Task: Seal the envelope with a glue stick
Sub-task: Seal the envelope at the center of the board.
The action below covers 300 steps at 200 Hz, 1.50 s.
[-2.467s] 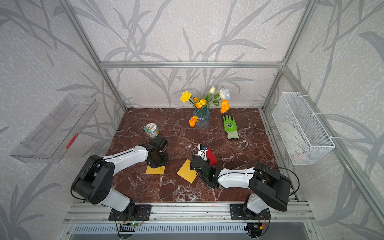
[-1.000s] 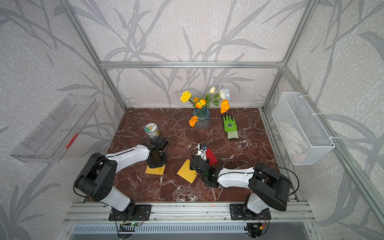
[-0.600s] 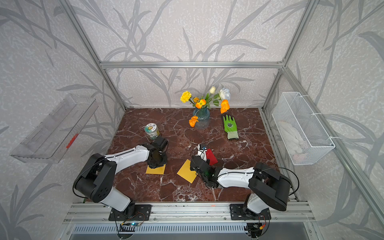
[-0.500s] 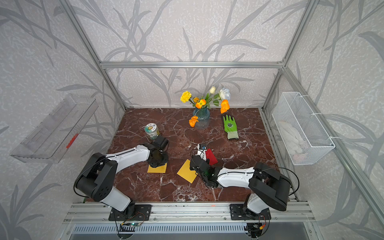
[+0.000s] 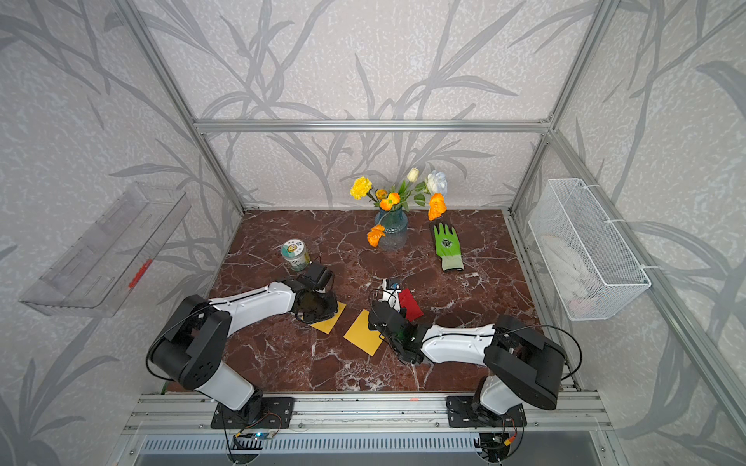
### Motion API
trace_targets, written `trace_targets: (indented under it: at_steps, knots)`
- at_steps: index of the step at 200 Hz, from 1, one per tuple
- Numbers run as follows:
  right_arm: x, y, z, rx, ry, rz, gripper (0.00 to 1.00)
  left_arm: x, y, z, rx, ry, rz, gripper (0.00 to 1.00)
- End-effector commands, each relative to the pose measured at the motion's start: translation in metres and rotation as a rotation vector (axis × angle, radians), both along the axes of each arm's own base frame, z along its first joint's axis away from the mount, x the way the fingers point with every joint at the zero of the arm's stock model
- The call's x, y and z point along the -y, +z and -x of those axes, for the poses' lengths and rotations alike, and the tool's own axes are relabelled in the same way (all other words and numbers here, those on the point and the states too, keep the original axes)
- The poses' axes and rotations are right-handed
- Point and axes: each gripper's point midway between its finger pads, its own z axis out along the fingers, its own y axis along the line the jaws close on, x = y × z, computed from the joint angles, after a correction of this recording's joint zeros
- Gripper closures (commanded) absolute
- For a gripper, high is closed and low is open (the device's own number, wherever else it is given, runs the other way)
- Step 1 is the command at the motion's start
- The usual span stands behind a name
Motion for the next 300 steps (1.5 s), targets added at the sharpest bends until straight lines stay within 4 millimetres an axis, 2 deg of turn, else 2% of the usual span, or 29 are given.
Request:
trace_targets:
  at_steps: [1, 30, 84, 155, 201, 255, 300]
  knots:
    - [-0.007, 0.02, -0.004, 0.027, 0.009, -0.033, 1.0, 0.0, 0.035, -0.003, 0.044, -0.043, -0.01, 0.98]
    - [-0.007, 0.019, -0.003, 0.022, 0.012, -0.03, 1.0, -0.009, 0.041, -0.003, 0.062, -0.05, -0.055, 0.96]
    - [-0.005, 0.018, -0.002, 0.02, 0.006, -0.029, 1.0, -0.011, 0.014, -0.002, 0.022, -0.079, -0.099, 1.0]
    - [-0.002, 0.013, -0.002, 0.01, -0.005, -0.018, 1.0, -0.01, -0.001, -0.002, -0.005, -0.096, -0.114, 1.0]
    - [-0.001, 0.01, -0.002, 0.004, -0.008, -0.012, 1.0, -0.016, -0.018, 0.002, -0.036, -0.097, -0.151, 1.0]
    - [0.002, 0.01, -0.001, 0.003, -0.014, -0.01, 1.0, -0.032, -0.06, 0.021, -0.117, -0.088, -0.233, 1.0]
    - [0.002, 0.008, -0.001, -0.004, -0.016, -0.011, 1.0, -0.036, -0.074, 0.038, -0.16, -0.12, -0.294, 1.0]
